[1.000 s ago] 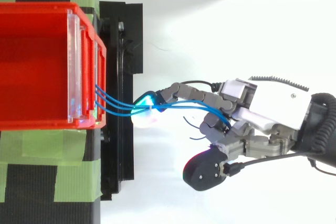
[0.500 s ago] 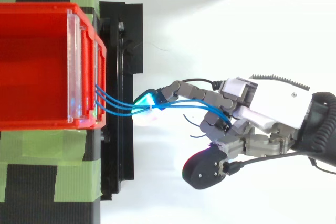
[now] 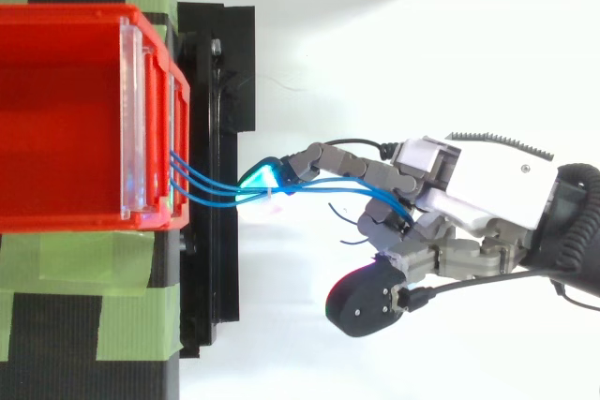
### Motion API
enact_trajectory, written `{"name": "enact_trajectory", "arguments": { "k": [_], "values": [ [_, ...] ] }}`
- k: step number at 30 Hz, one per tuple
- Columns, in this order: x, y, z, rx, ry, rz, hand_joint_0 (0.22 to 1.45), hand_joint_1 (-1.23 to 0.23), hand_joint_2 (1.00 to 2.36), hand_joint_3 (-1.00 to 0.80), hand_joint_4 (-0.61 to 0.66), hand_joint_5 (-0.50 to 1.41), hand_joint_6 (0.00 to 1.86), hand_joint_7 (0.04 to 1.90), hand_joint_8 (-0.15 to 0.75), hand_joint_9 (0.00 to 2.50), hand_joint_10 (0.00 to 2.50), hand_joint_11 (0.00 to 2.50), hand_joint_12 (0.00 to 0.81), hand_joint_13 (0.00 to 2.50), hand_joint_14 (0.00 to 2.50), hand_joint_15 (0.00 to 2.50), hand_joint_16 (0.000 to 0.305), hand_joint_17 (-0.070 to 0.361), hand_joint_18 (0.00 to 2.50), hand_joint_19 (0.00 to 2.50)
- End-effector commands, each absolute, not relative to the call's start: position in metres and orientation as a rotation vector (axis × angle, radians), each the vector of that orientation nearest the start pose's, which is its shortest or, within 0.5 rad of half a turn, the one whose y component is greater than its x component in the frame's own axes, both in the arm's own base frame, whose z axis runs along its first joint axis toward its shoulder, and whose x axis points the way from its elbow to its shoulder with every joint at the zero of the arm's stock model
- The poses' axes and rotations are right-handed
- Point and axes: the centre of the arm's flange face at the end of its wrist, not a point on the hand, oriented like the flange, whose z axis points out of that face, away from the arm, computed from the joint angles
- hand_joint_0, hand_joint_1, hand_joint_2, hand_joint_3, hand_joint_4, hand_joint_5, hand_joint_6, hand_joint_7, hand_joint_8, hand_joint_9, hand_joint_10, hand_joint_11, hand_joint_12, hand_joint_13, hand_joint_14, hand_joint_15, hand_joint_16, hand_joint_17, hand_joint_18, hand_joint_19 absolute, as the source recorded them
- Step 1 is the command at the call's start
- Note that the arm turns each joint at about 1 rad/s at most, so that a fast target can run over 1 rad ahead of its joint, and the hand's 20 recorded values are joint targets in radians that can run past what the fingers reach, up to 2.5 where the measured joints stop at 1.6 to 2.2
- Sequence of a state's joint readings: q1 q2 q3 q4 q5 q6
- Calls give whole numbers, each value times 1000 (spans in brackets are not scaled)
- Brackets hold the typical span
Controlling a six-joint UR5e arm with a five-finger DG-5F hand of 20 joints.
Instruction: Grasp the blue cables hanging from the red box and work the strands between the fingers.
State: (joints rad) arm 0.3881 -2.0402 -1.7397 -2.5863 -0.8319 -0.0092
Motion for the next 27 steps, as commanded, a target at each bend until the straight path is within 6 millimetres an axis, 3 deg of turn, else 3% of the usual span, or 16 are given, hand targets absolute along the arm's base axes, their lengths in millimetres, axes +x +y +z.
{"name": "enact_trajectory", "arguments": {
  "k": [1,7,11,27],
  "values": [
    [606,31,202,1367,1022,876,652,-538,1000,-1000,307,29,10,1007,434,1790,2500,2500,693,2086,2500,1833,247,185,2500,751],
    [606,31,202,1367,1021,875,650,-531,1000,-1000,324,36,10,1002,434,1787,2500,2500,685,2079,2500,1837,244,183,2500,728],
    [605,31,202,1368,1022,874,668,-448,1000,-1000,325,50,11,997,437,1781,2500,2500,693,2074,2500,1805,241,180,2500,741],
    [606,31,202,1367,1021,875,679,-496,1000,-1000,323,38,10,989,445,1771,2500,2500,692,2058,2500,1821,241,181,2500,712]
  ]
}}
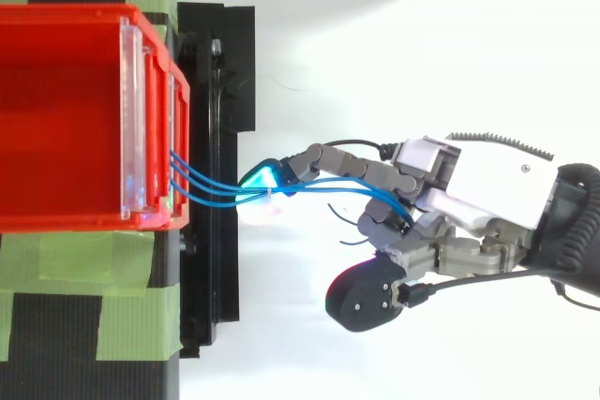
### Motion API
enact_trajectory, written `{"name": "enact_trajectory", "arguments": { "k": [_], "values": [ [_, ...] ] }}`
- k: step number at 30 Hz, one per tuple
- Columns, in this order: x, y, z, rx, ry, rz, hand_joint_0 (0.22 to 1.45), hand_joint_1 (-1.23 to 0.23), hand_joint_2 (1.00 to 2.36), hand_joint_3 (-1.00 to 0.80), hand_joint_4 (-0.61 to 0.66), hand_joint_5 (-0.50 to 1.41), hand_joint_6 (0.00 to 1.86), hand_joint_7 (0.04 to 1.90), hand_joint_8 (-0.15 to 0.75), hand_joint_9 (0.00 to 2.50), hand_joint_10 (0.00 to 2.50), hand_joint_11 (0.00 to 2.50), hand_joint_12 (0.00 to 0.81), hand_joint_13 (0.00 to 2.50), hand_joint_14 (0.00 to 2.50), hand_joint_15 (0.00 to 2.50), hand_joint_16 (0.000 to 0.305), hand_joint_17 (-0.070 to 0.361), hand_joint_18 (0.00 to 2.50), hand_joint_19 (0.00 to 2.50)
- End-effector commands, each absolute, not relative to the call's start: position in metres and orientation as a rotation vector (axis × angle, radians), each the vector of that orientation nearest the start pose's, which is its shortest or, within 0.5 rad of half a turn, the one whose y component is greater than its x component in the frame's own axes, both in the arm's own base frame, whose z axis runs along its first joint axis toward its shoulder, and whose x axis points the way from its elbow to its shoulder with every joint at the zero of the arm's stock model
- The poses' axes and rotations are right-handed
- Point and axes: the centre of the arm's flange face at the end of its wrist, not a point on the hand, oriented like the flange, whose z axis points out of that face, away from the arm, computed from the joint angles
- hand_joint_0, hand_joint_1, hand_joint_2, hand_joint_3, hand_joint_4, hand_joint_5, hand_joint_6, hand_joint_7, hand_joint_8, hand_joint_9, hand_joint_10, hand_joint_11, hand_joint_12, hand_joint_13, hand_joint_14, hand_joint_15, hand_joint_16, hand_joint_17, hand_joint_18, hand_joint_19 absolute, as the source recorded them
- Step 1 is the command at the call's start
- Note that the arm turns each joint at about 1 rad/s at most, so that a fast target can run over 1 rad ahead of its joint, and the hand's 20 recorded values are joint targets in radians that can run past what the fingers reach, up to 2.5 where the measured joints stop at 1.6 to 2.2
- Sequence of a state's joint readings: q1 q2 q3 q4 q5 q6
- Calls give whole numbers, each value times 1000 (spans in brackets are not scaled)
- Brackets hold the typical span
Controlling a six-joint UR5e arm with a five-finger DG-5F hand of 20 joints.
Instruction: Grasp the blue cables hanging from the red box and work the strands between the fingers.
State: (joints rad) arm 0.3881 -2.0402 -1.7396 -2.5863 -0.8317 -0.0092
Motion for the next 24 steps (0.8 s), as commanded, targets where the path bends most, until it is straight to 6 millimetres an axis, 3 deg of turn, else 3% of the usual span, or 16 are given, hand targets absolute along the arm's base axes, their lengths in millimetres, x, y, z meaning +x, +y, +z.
{"name": "enact_trajectory", "arguments": {
  "k": [1,24],
  "values": [
    [606,31,202,1367,1021,875,679,-496,1000,-1000,319,36,11,992,445,1770,2500,2500,688,2057,2500,1811,238,178,2500,718],
    [606,31,202,1367,1021,875,682,-499,1000,-1000,312,30,10,991,445,1770,2500,2500,688,2057,2500,1811,238,178,2500,718]
  ]
}}
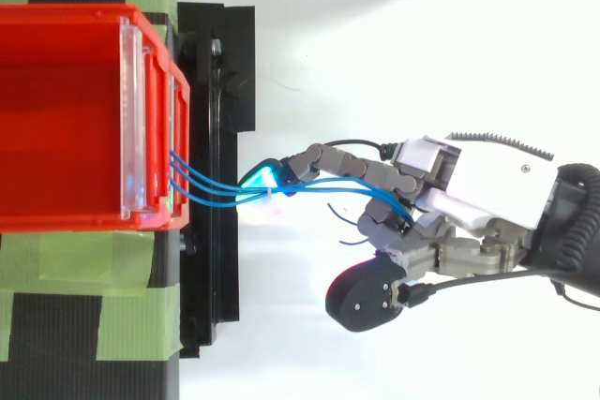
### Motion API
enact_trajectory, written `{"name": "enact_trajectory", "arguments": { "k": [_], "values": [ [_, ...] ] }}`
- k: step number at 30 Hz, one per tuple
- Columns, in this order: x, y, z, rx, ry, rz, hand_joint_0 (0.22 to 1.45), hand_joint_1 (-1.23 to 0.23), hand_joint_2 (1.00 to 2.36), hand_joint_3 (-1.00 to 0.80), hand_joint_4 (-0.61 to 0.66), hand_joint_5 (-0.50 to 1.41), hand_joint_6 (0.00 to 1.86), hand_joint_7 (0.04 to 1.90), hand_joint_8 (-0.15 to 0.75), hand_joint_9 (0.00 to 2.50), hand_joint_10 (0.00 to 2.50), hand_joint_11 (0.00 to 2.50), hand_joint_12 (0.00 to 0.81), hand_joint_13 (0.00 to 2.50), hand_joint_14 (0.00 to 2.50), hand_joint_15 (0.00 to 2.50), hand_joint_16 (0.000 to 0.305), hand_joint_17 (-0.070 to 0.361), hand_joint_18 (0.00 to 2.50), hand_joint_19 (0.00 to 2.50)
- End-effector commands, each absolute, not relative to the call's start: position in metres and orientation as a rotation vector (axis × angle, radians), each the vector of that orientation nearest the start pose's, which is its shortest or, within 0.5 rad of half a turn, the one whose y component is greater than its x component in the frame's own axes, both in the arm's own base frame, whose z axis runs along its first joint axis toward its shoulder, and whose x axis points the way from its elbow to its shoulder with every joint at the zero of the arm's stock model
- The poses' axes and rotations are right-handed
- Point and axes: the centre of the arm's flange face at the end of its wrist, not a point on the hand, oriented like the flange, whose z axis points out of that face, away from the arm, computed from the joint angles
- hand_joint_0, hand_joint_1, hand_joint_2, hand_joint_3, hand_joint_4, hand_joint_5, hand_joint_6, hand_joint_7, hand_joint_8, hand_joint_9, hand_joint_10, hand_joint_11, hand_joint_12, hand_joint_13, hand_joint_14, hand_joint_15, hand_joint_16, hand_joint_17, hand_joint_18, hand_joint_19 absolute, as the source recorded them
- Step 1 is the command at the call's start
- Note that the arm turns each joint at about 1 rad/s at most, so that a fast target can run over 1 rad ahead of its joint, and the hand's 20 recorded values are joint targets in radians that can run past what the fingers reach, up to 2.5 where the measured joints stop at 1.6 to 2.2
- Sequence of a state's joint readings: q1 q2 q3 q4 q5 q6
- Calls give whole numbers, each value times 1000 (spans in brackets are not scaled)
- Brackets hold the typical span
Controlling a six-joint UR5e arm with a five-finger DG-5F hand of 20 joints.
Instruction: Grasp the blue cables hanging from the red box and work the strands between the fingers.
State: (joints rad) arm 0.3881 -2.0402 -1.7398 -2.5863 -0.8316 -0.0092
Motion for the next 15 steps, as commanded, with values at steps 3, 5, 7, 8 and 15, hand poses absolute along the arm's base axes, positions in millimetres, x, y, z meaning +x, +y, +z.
{"name": "enact_trajectory", "arguments": {
  "k": [3,5,7,8,15],
  "values": [
    [606,31,202,1367,1021,875,683,-504,1000,-1000,307,30,10,992,445,1770,2500,2500,688,2057,2500,1811,238,178,2500,718],
    [606,31,202,1367,1021,875,684,-505,1000,-1000,302,30,10,993,445,1770,2500,2500,688,2057,2500,1811,238,178,2500,718],
    [606,31,202,1367,1021,875,685,-507,1000,-1000,302,31,10,995,445,1770,2500,2500,688,2057,2500,1811,238,178,2500,718],
    [606,31,202,1367,1021,875,685,-509,1000,-1000,296,33,10,993,445,1770,2500,2500,688,2057,2500,1811,238,178,2500,718],
    [606,31,202,1367,1021,875,687,-513,1000,-1000,289,39,11,999,445,1770,2500,2500,688,2057,2500,1811,238,178,2500,718]
  ]
}}
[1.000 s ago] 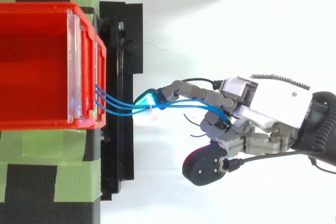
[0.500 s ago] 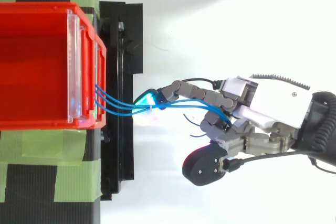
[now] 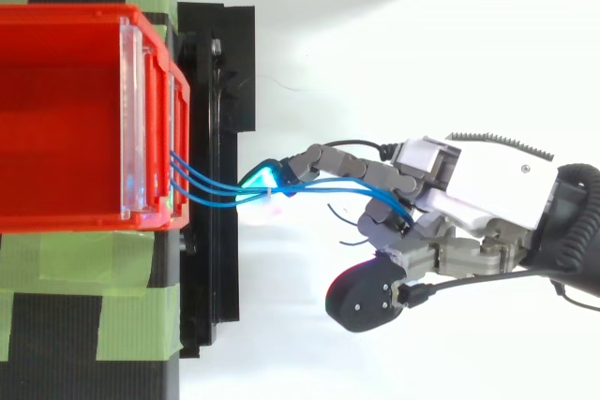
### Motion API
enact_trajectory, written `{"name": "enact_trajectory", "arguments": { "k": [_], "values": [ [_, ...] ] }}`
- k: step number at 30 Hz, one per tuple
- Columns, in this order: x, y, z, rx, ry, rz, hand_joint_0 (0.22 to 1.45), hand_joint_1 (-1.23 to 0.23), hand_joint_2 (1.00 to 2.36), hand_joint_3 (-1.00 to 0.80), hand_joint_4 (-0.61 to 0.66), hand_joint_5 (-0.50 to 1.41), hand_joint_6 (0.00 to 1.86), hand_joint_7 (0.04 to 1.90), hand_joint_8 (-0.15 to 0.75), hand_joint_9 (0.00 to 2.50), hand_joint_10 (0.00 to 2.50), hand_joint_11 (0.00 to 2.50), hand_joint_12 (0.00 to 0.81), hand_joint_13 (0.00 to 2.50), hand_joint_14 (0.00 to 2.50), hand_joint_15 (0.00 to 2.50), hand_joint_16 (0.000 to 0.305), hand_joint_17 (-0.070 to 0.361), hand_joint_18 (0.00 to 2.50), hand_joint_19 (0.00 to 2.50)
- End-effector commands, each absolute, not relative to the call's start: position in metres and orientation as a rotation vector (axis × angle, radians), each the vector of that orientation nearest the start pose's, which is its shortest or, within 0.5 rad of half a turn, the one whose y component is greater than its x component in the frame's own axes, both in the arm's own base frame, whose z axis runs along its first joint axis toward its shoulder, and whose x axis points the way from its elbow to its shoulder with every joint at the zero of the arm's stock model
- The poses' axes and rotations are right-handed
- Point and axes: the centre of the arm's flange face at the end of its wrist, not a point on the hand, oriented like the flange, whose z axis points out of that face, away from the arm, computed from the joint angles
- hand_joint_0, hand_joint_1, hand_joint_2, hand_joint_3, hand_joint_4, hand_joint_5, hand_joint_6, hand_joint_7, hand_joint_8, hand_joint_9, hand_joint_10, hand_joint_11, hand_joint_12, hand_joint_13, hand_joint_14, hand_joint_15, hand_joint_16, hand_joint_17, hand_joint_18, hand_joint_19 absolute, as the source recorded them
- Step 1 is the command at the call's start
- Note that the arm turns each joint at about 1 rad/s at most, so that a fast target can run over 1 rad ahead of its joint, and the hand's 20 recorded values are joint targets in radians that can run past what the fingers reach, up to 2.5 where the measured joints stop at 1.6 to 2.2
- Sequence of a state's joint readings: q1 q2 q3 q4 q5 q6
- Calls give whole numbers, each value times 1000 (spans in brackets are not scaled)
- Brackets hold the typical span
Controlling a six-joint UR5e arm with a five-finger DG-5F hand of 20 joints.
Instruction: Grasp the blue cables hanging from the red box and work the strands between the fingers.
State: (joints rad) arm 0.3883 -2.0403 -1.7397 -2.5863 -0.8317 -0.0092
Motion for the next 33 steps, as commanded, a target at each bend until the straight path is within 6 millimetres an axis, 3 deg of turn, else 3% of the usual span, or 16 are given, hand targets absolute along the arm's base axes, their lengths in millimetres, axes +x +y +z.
{"name": "enact_trajectory", "arguments": {
  "k": [1,12,16,21,33],
  "values": [
    [606,31,202,1367,1021,875,687,-513,1000,-1000,286,42,9,997,445,1770,2500,2500,688,2057,2500,1811,238,178,2500,718],
    [604,34,206,1373,1027,878,693,-525,1000,-1000,266,60,10,1015,445,1770,2500,2500,688,2057,2500,1811,238,178,2500,718],
    [613,34,221,1375,1021,870,693,-527,1000,-1000,260,68,9,1025,445,1770,2500,2500,688,2057,2500,1811,238,178,2500,718],
    [625,28,255,1437,1048,827,697,-532,1000,-1000,247,81,10,1041,445,1770,2500,2500,688,2057,2500,1811,238,178,2500,718],
    [620,14,265,1539,1028,819,709,-550,1000,-1000,210,126,9,1111,445,1770,2500,2500,688,2057,2500,1811,238,178,2500,718]
  ]
}}
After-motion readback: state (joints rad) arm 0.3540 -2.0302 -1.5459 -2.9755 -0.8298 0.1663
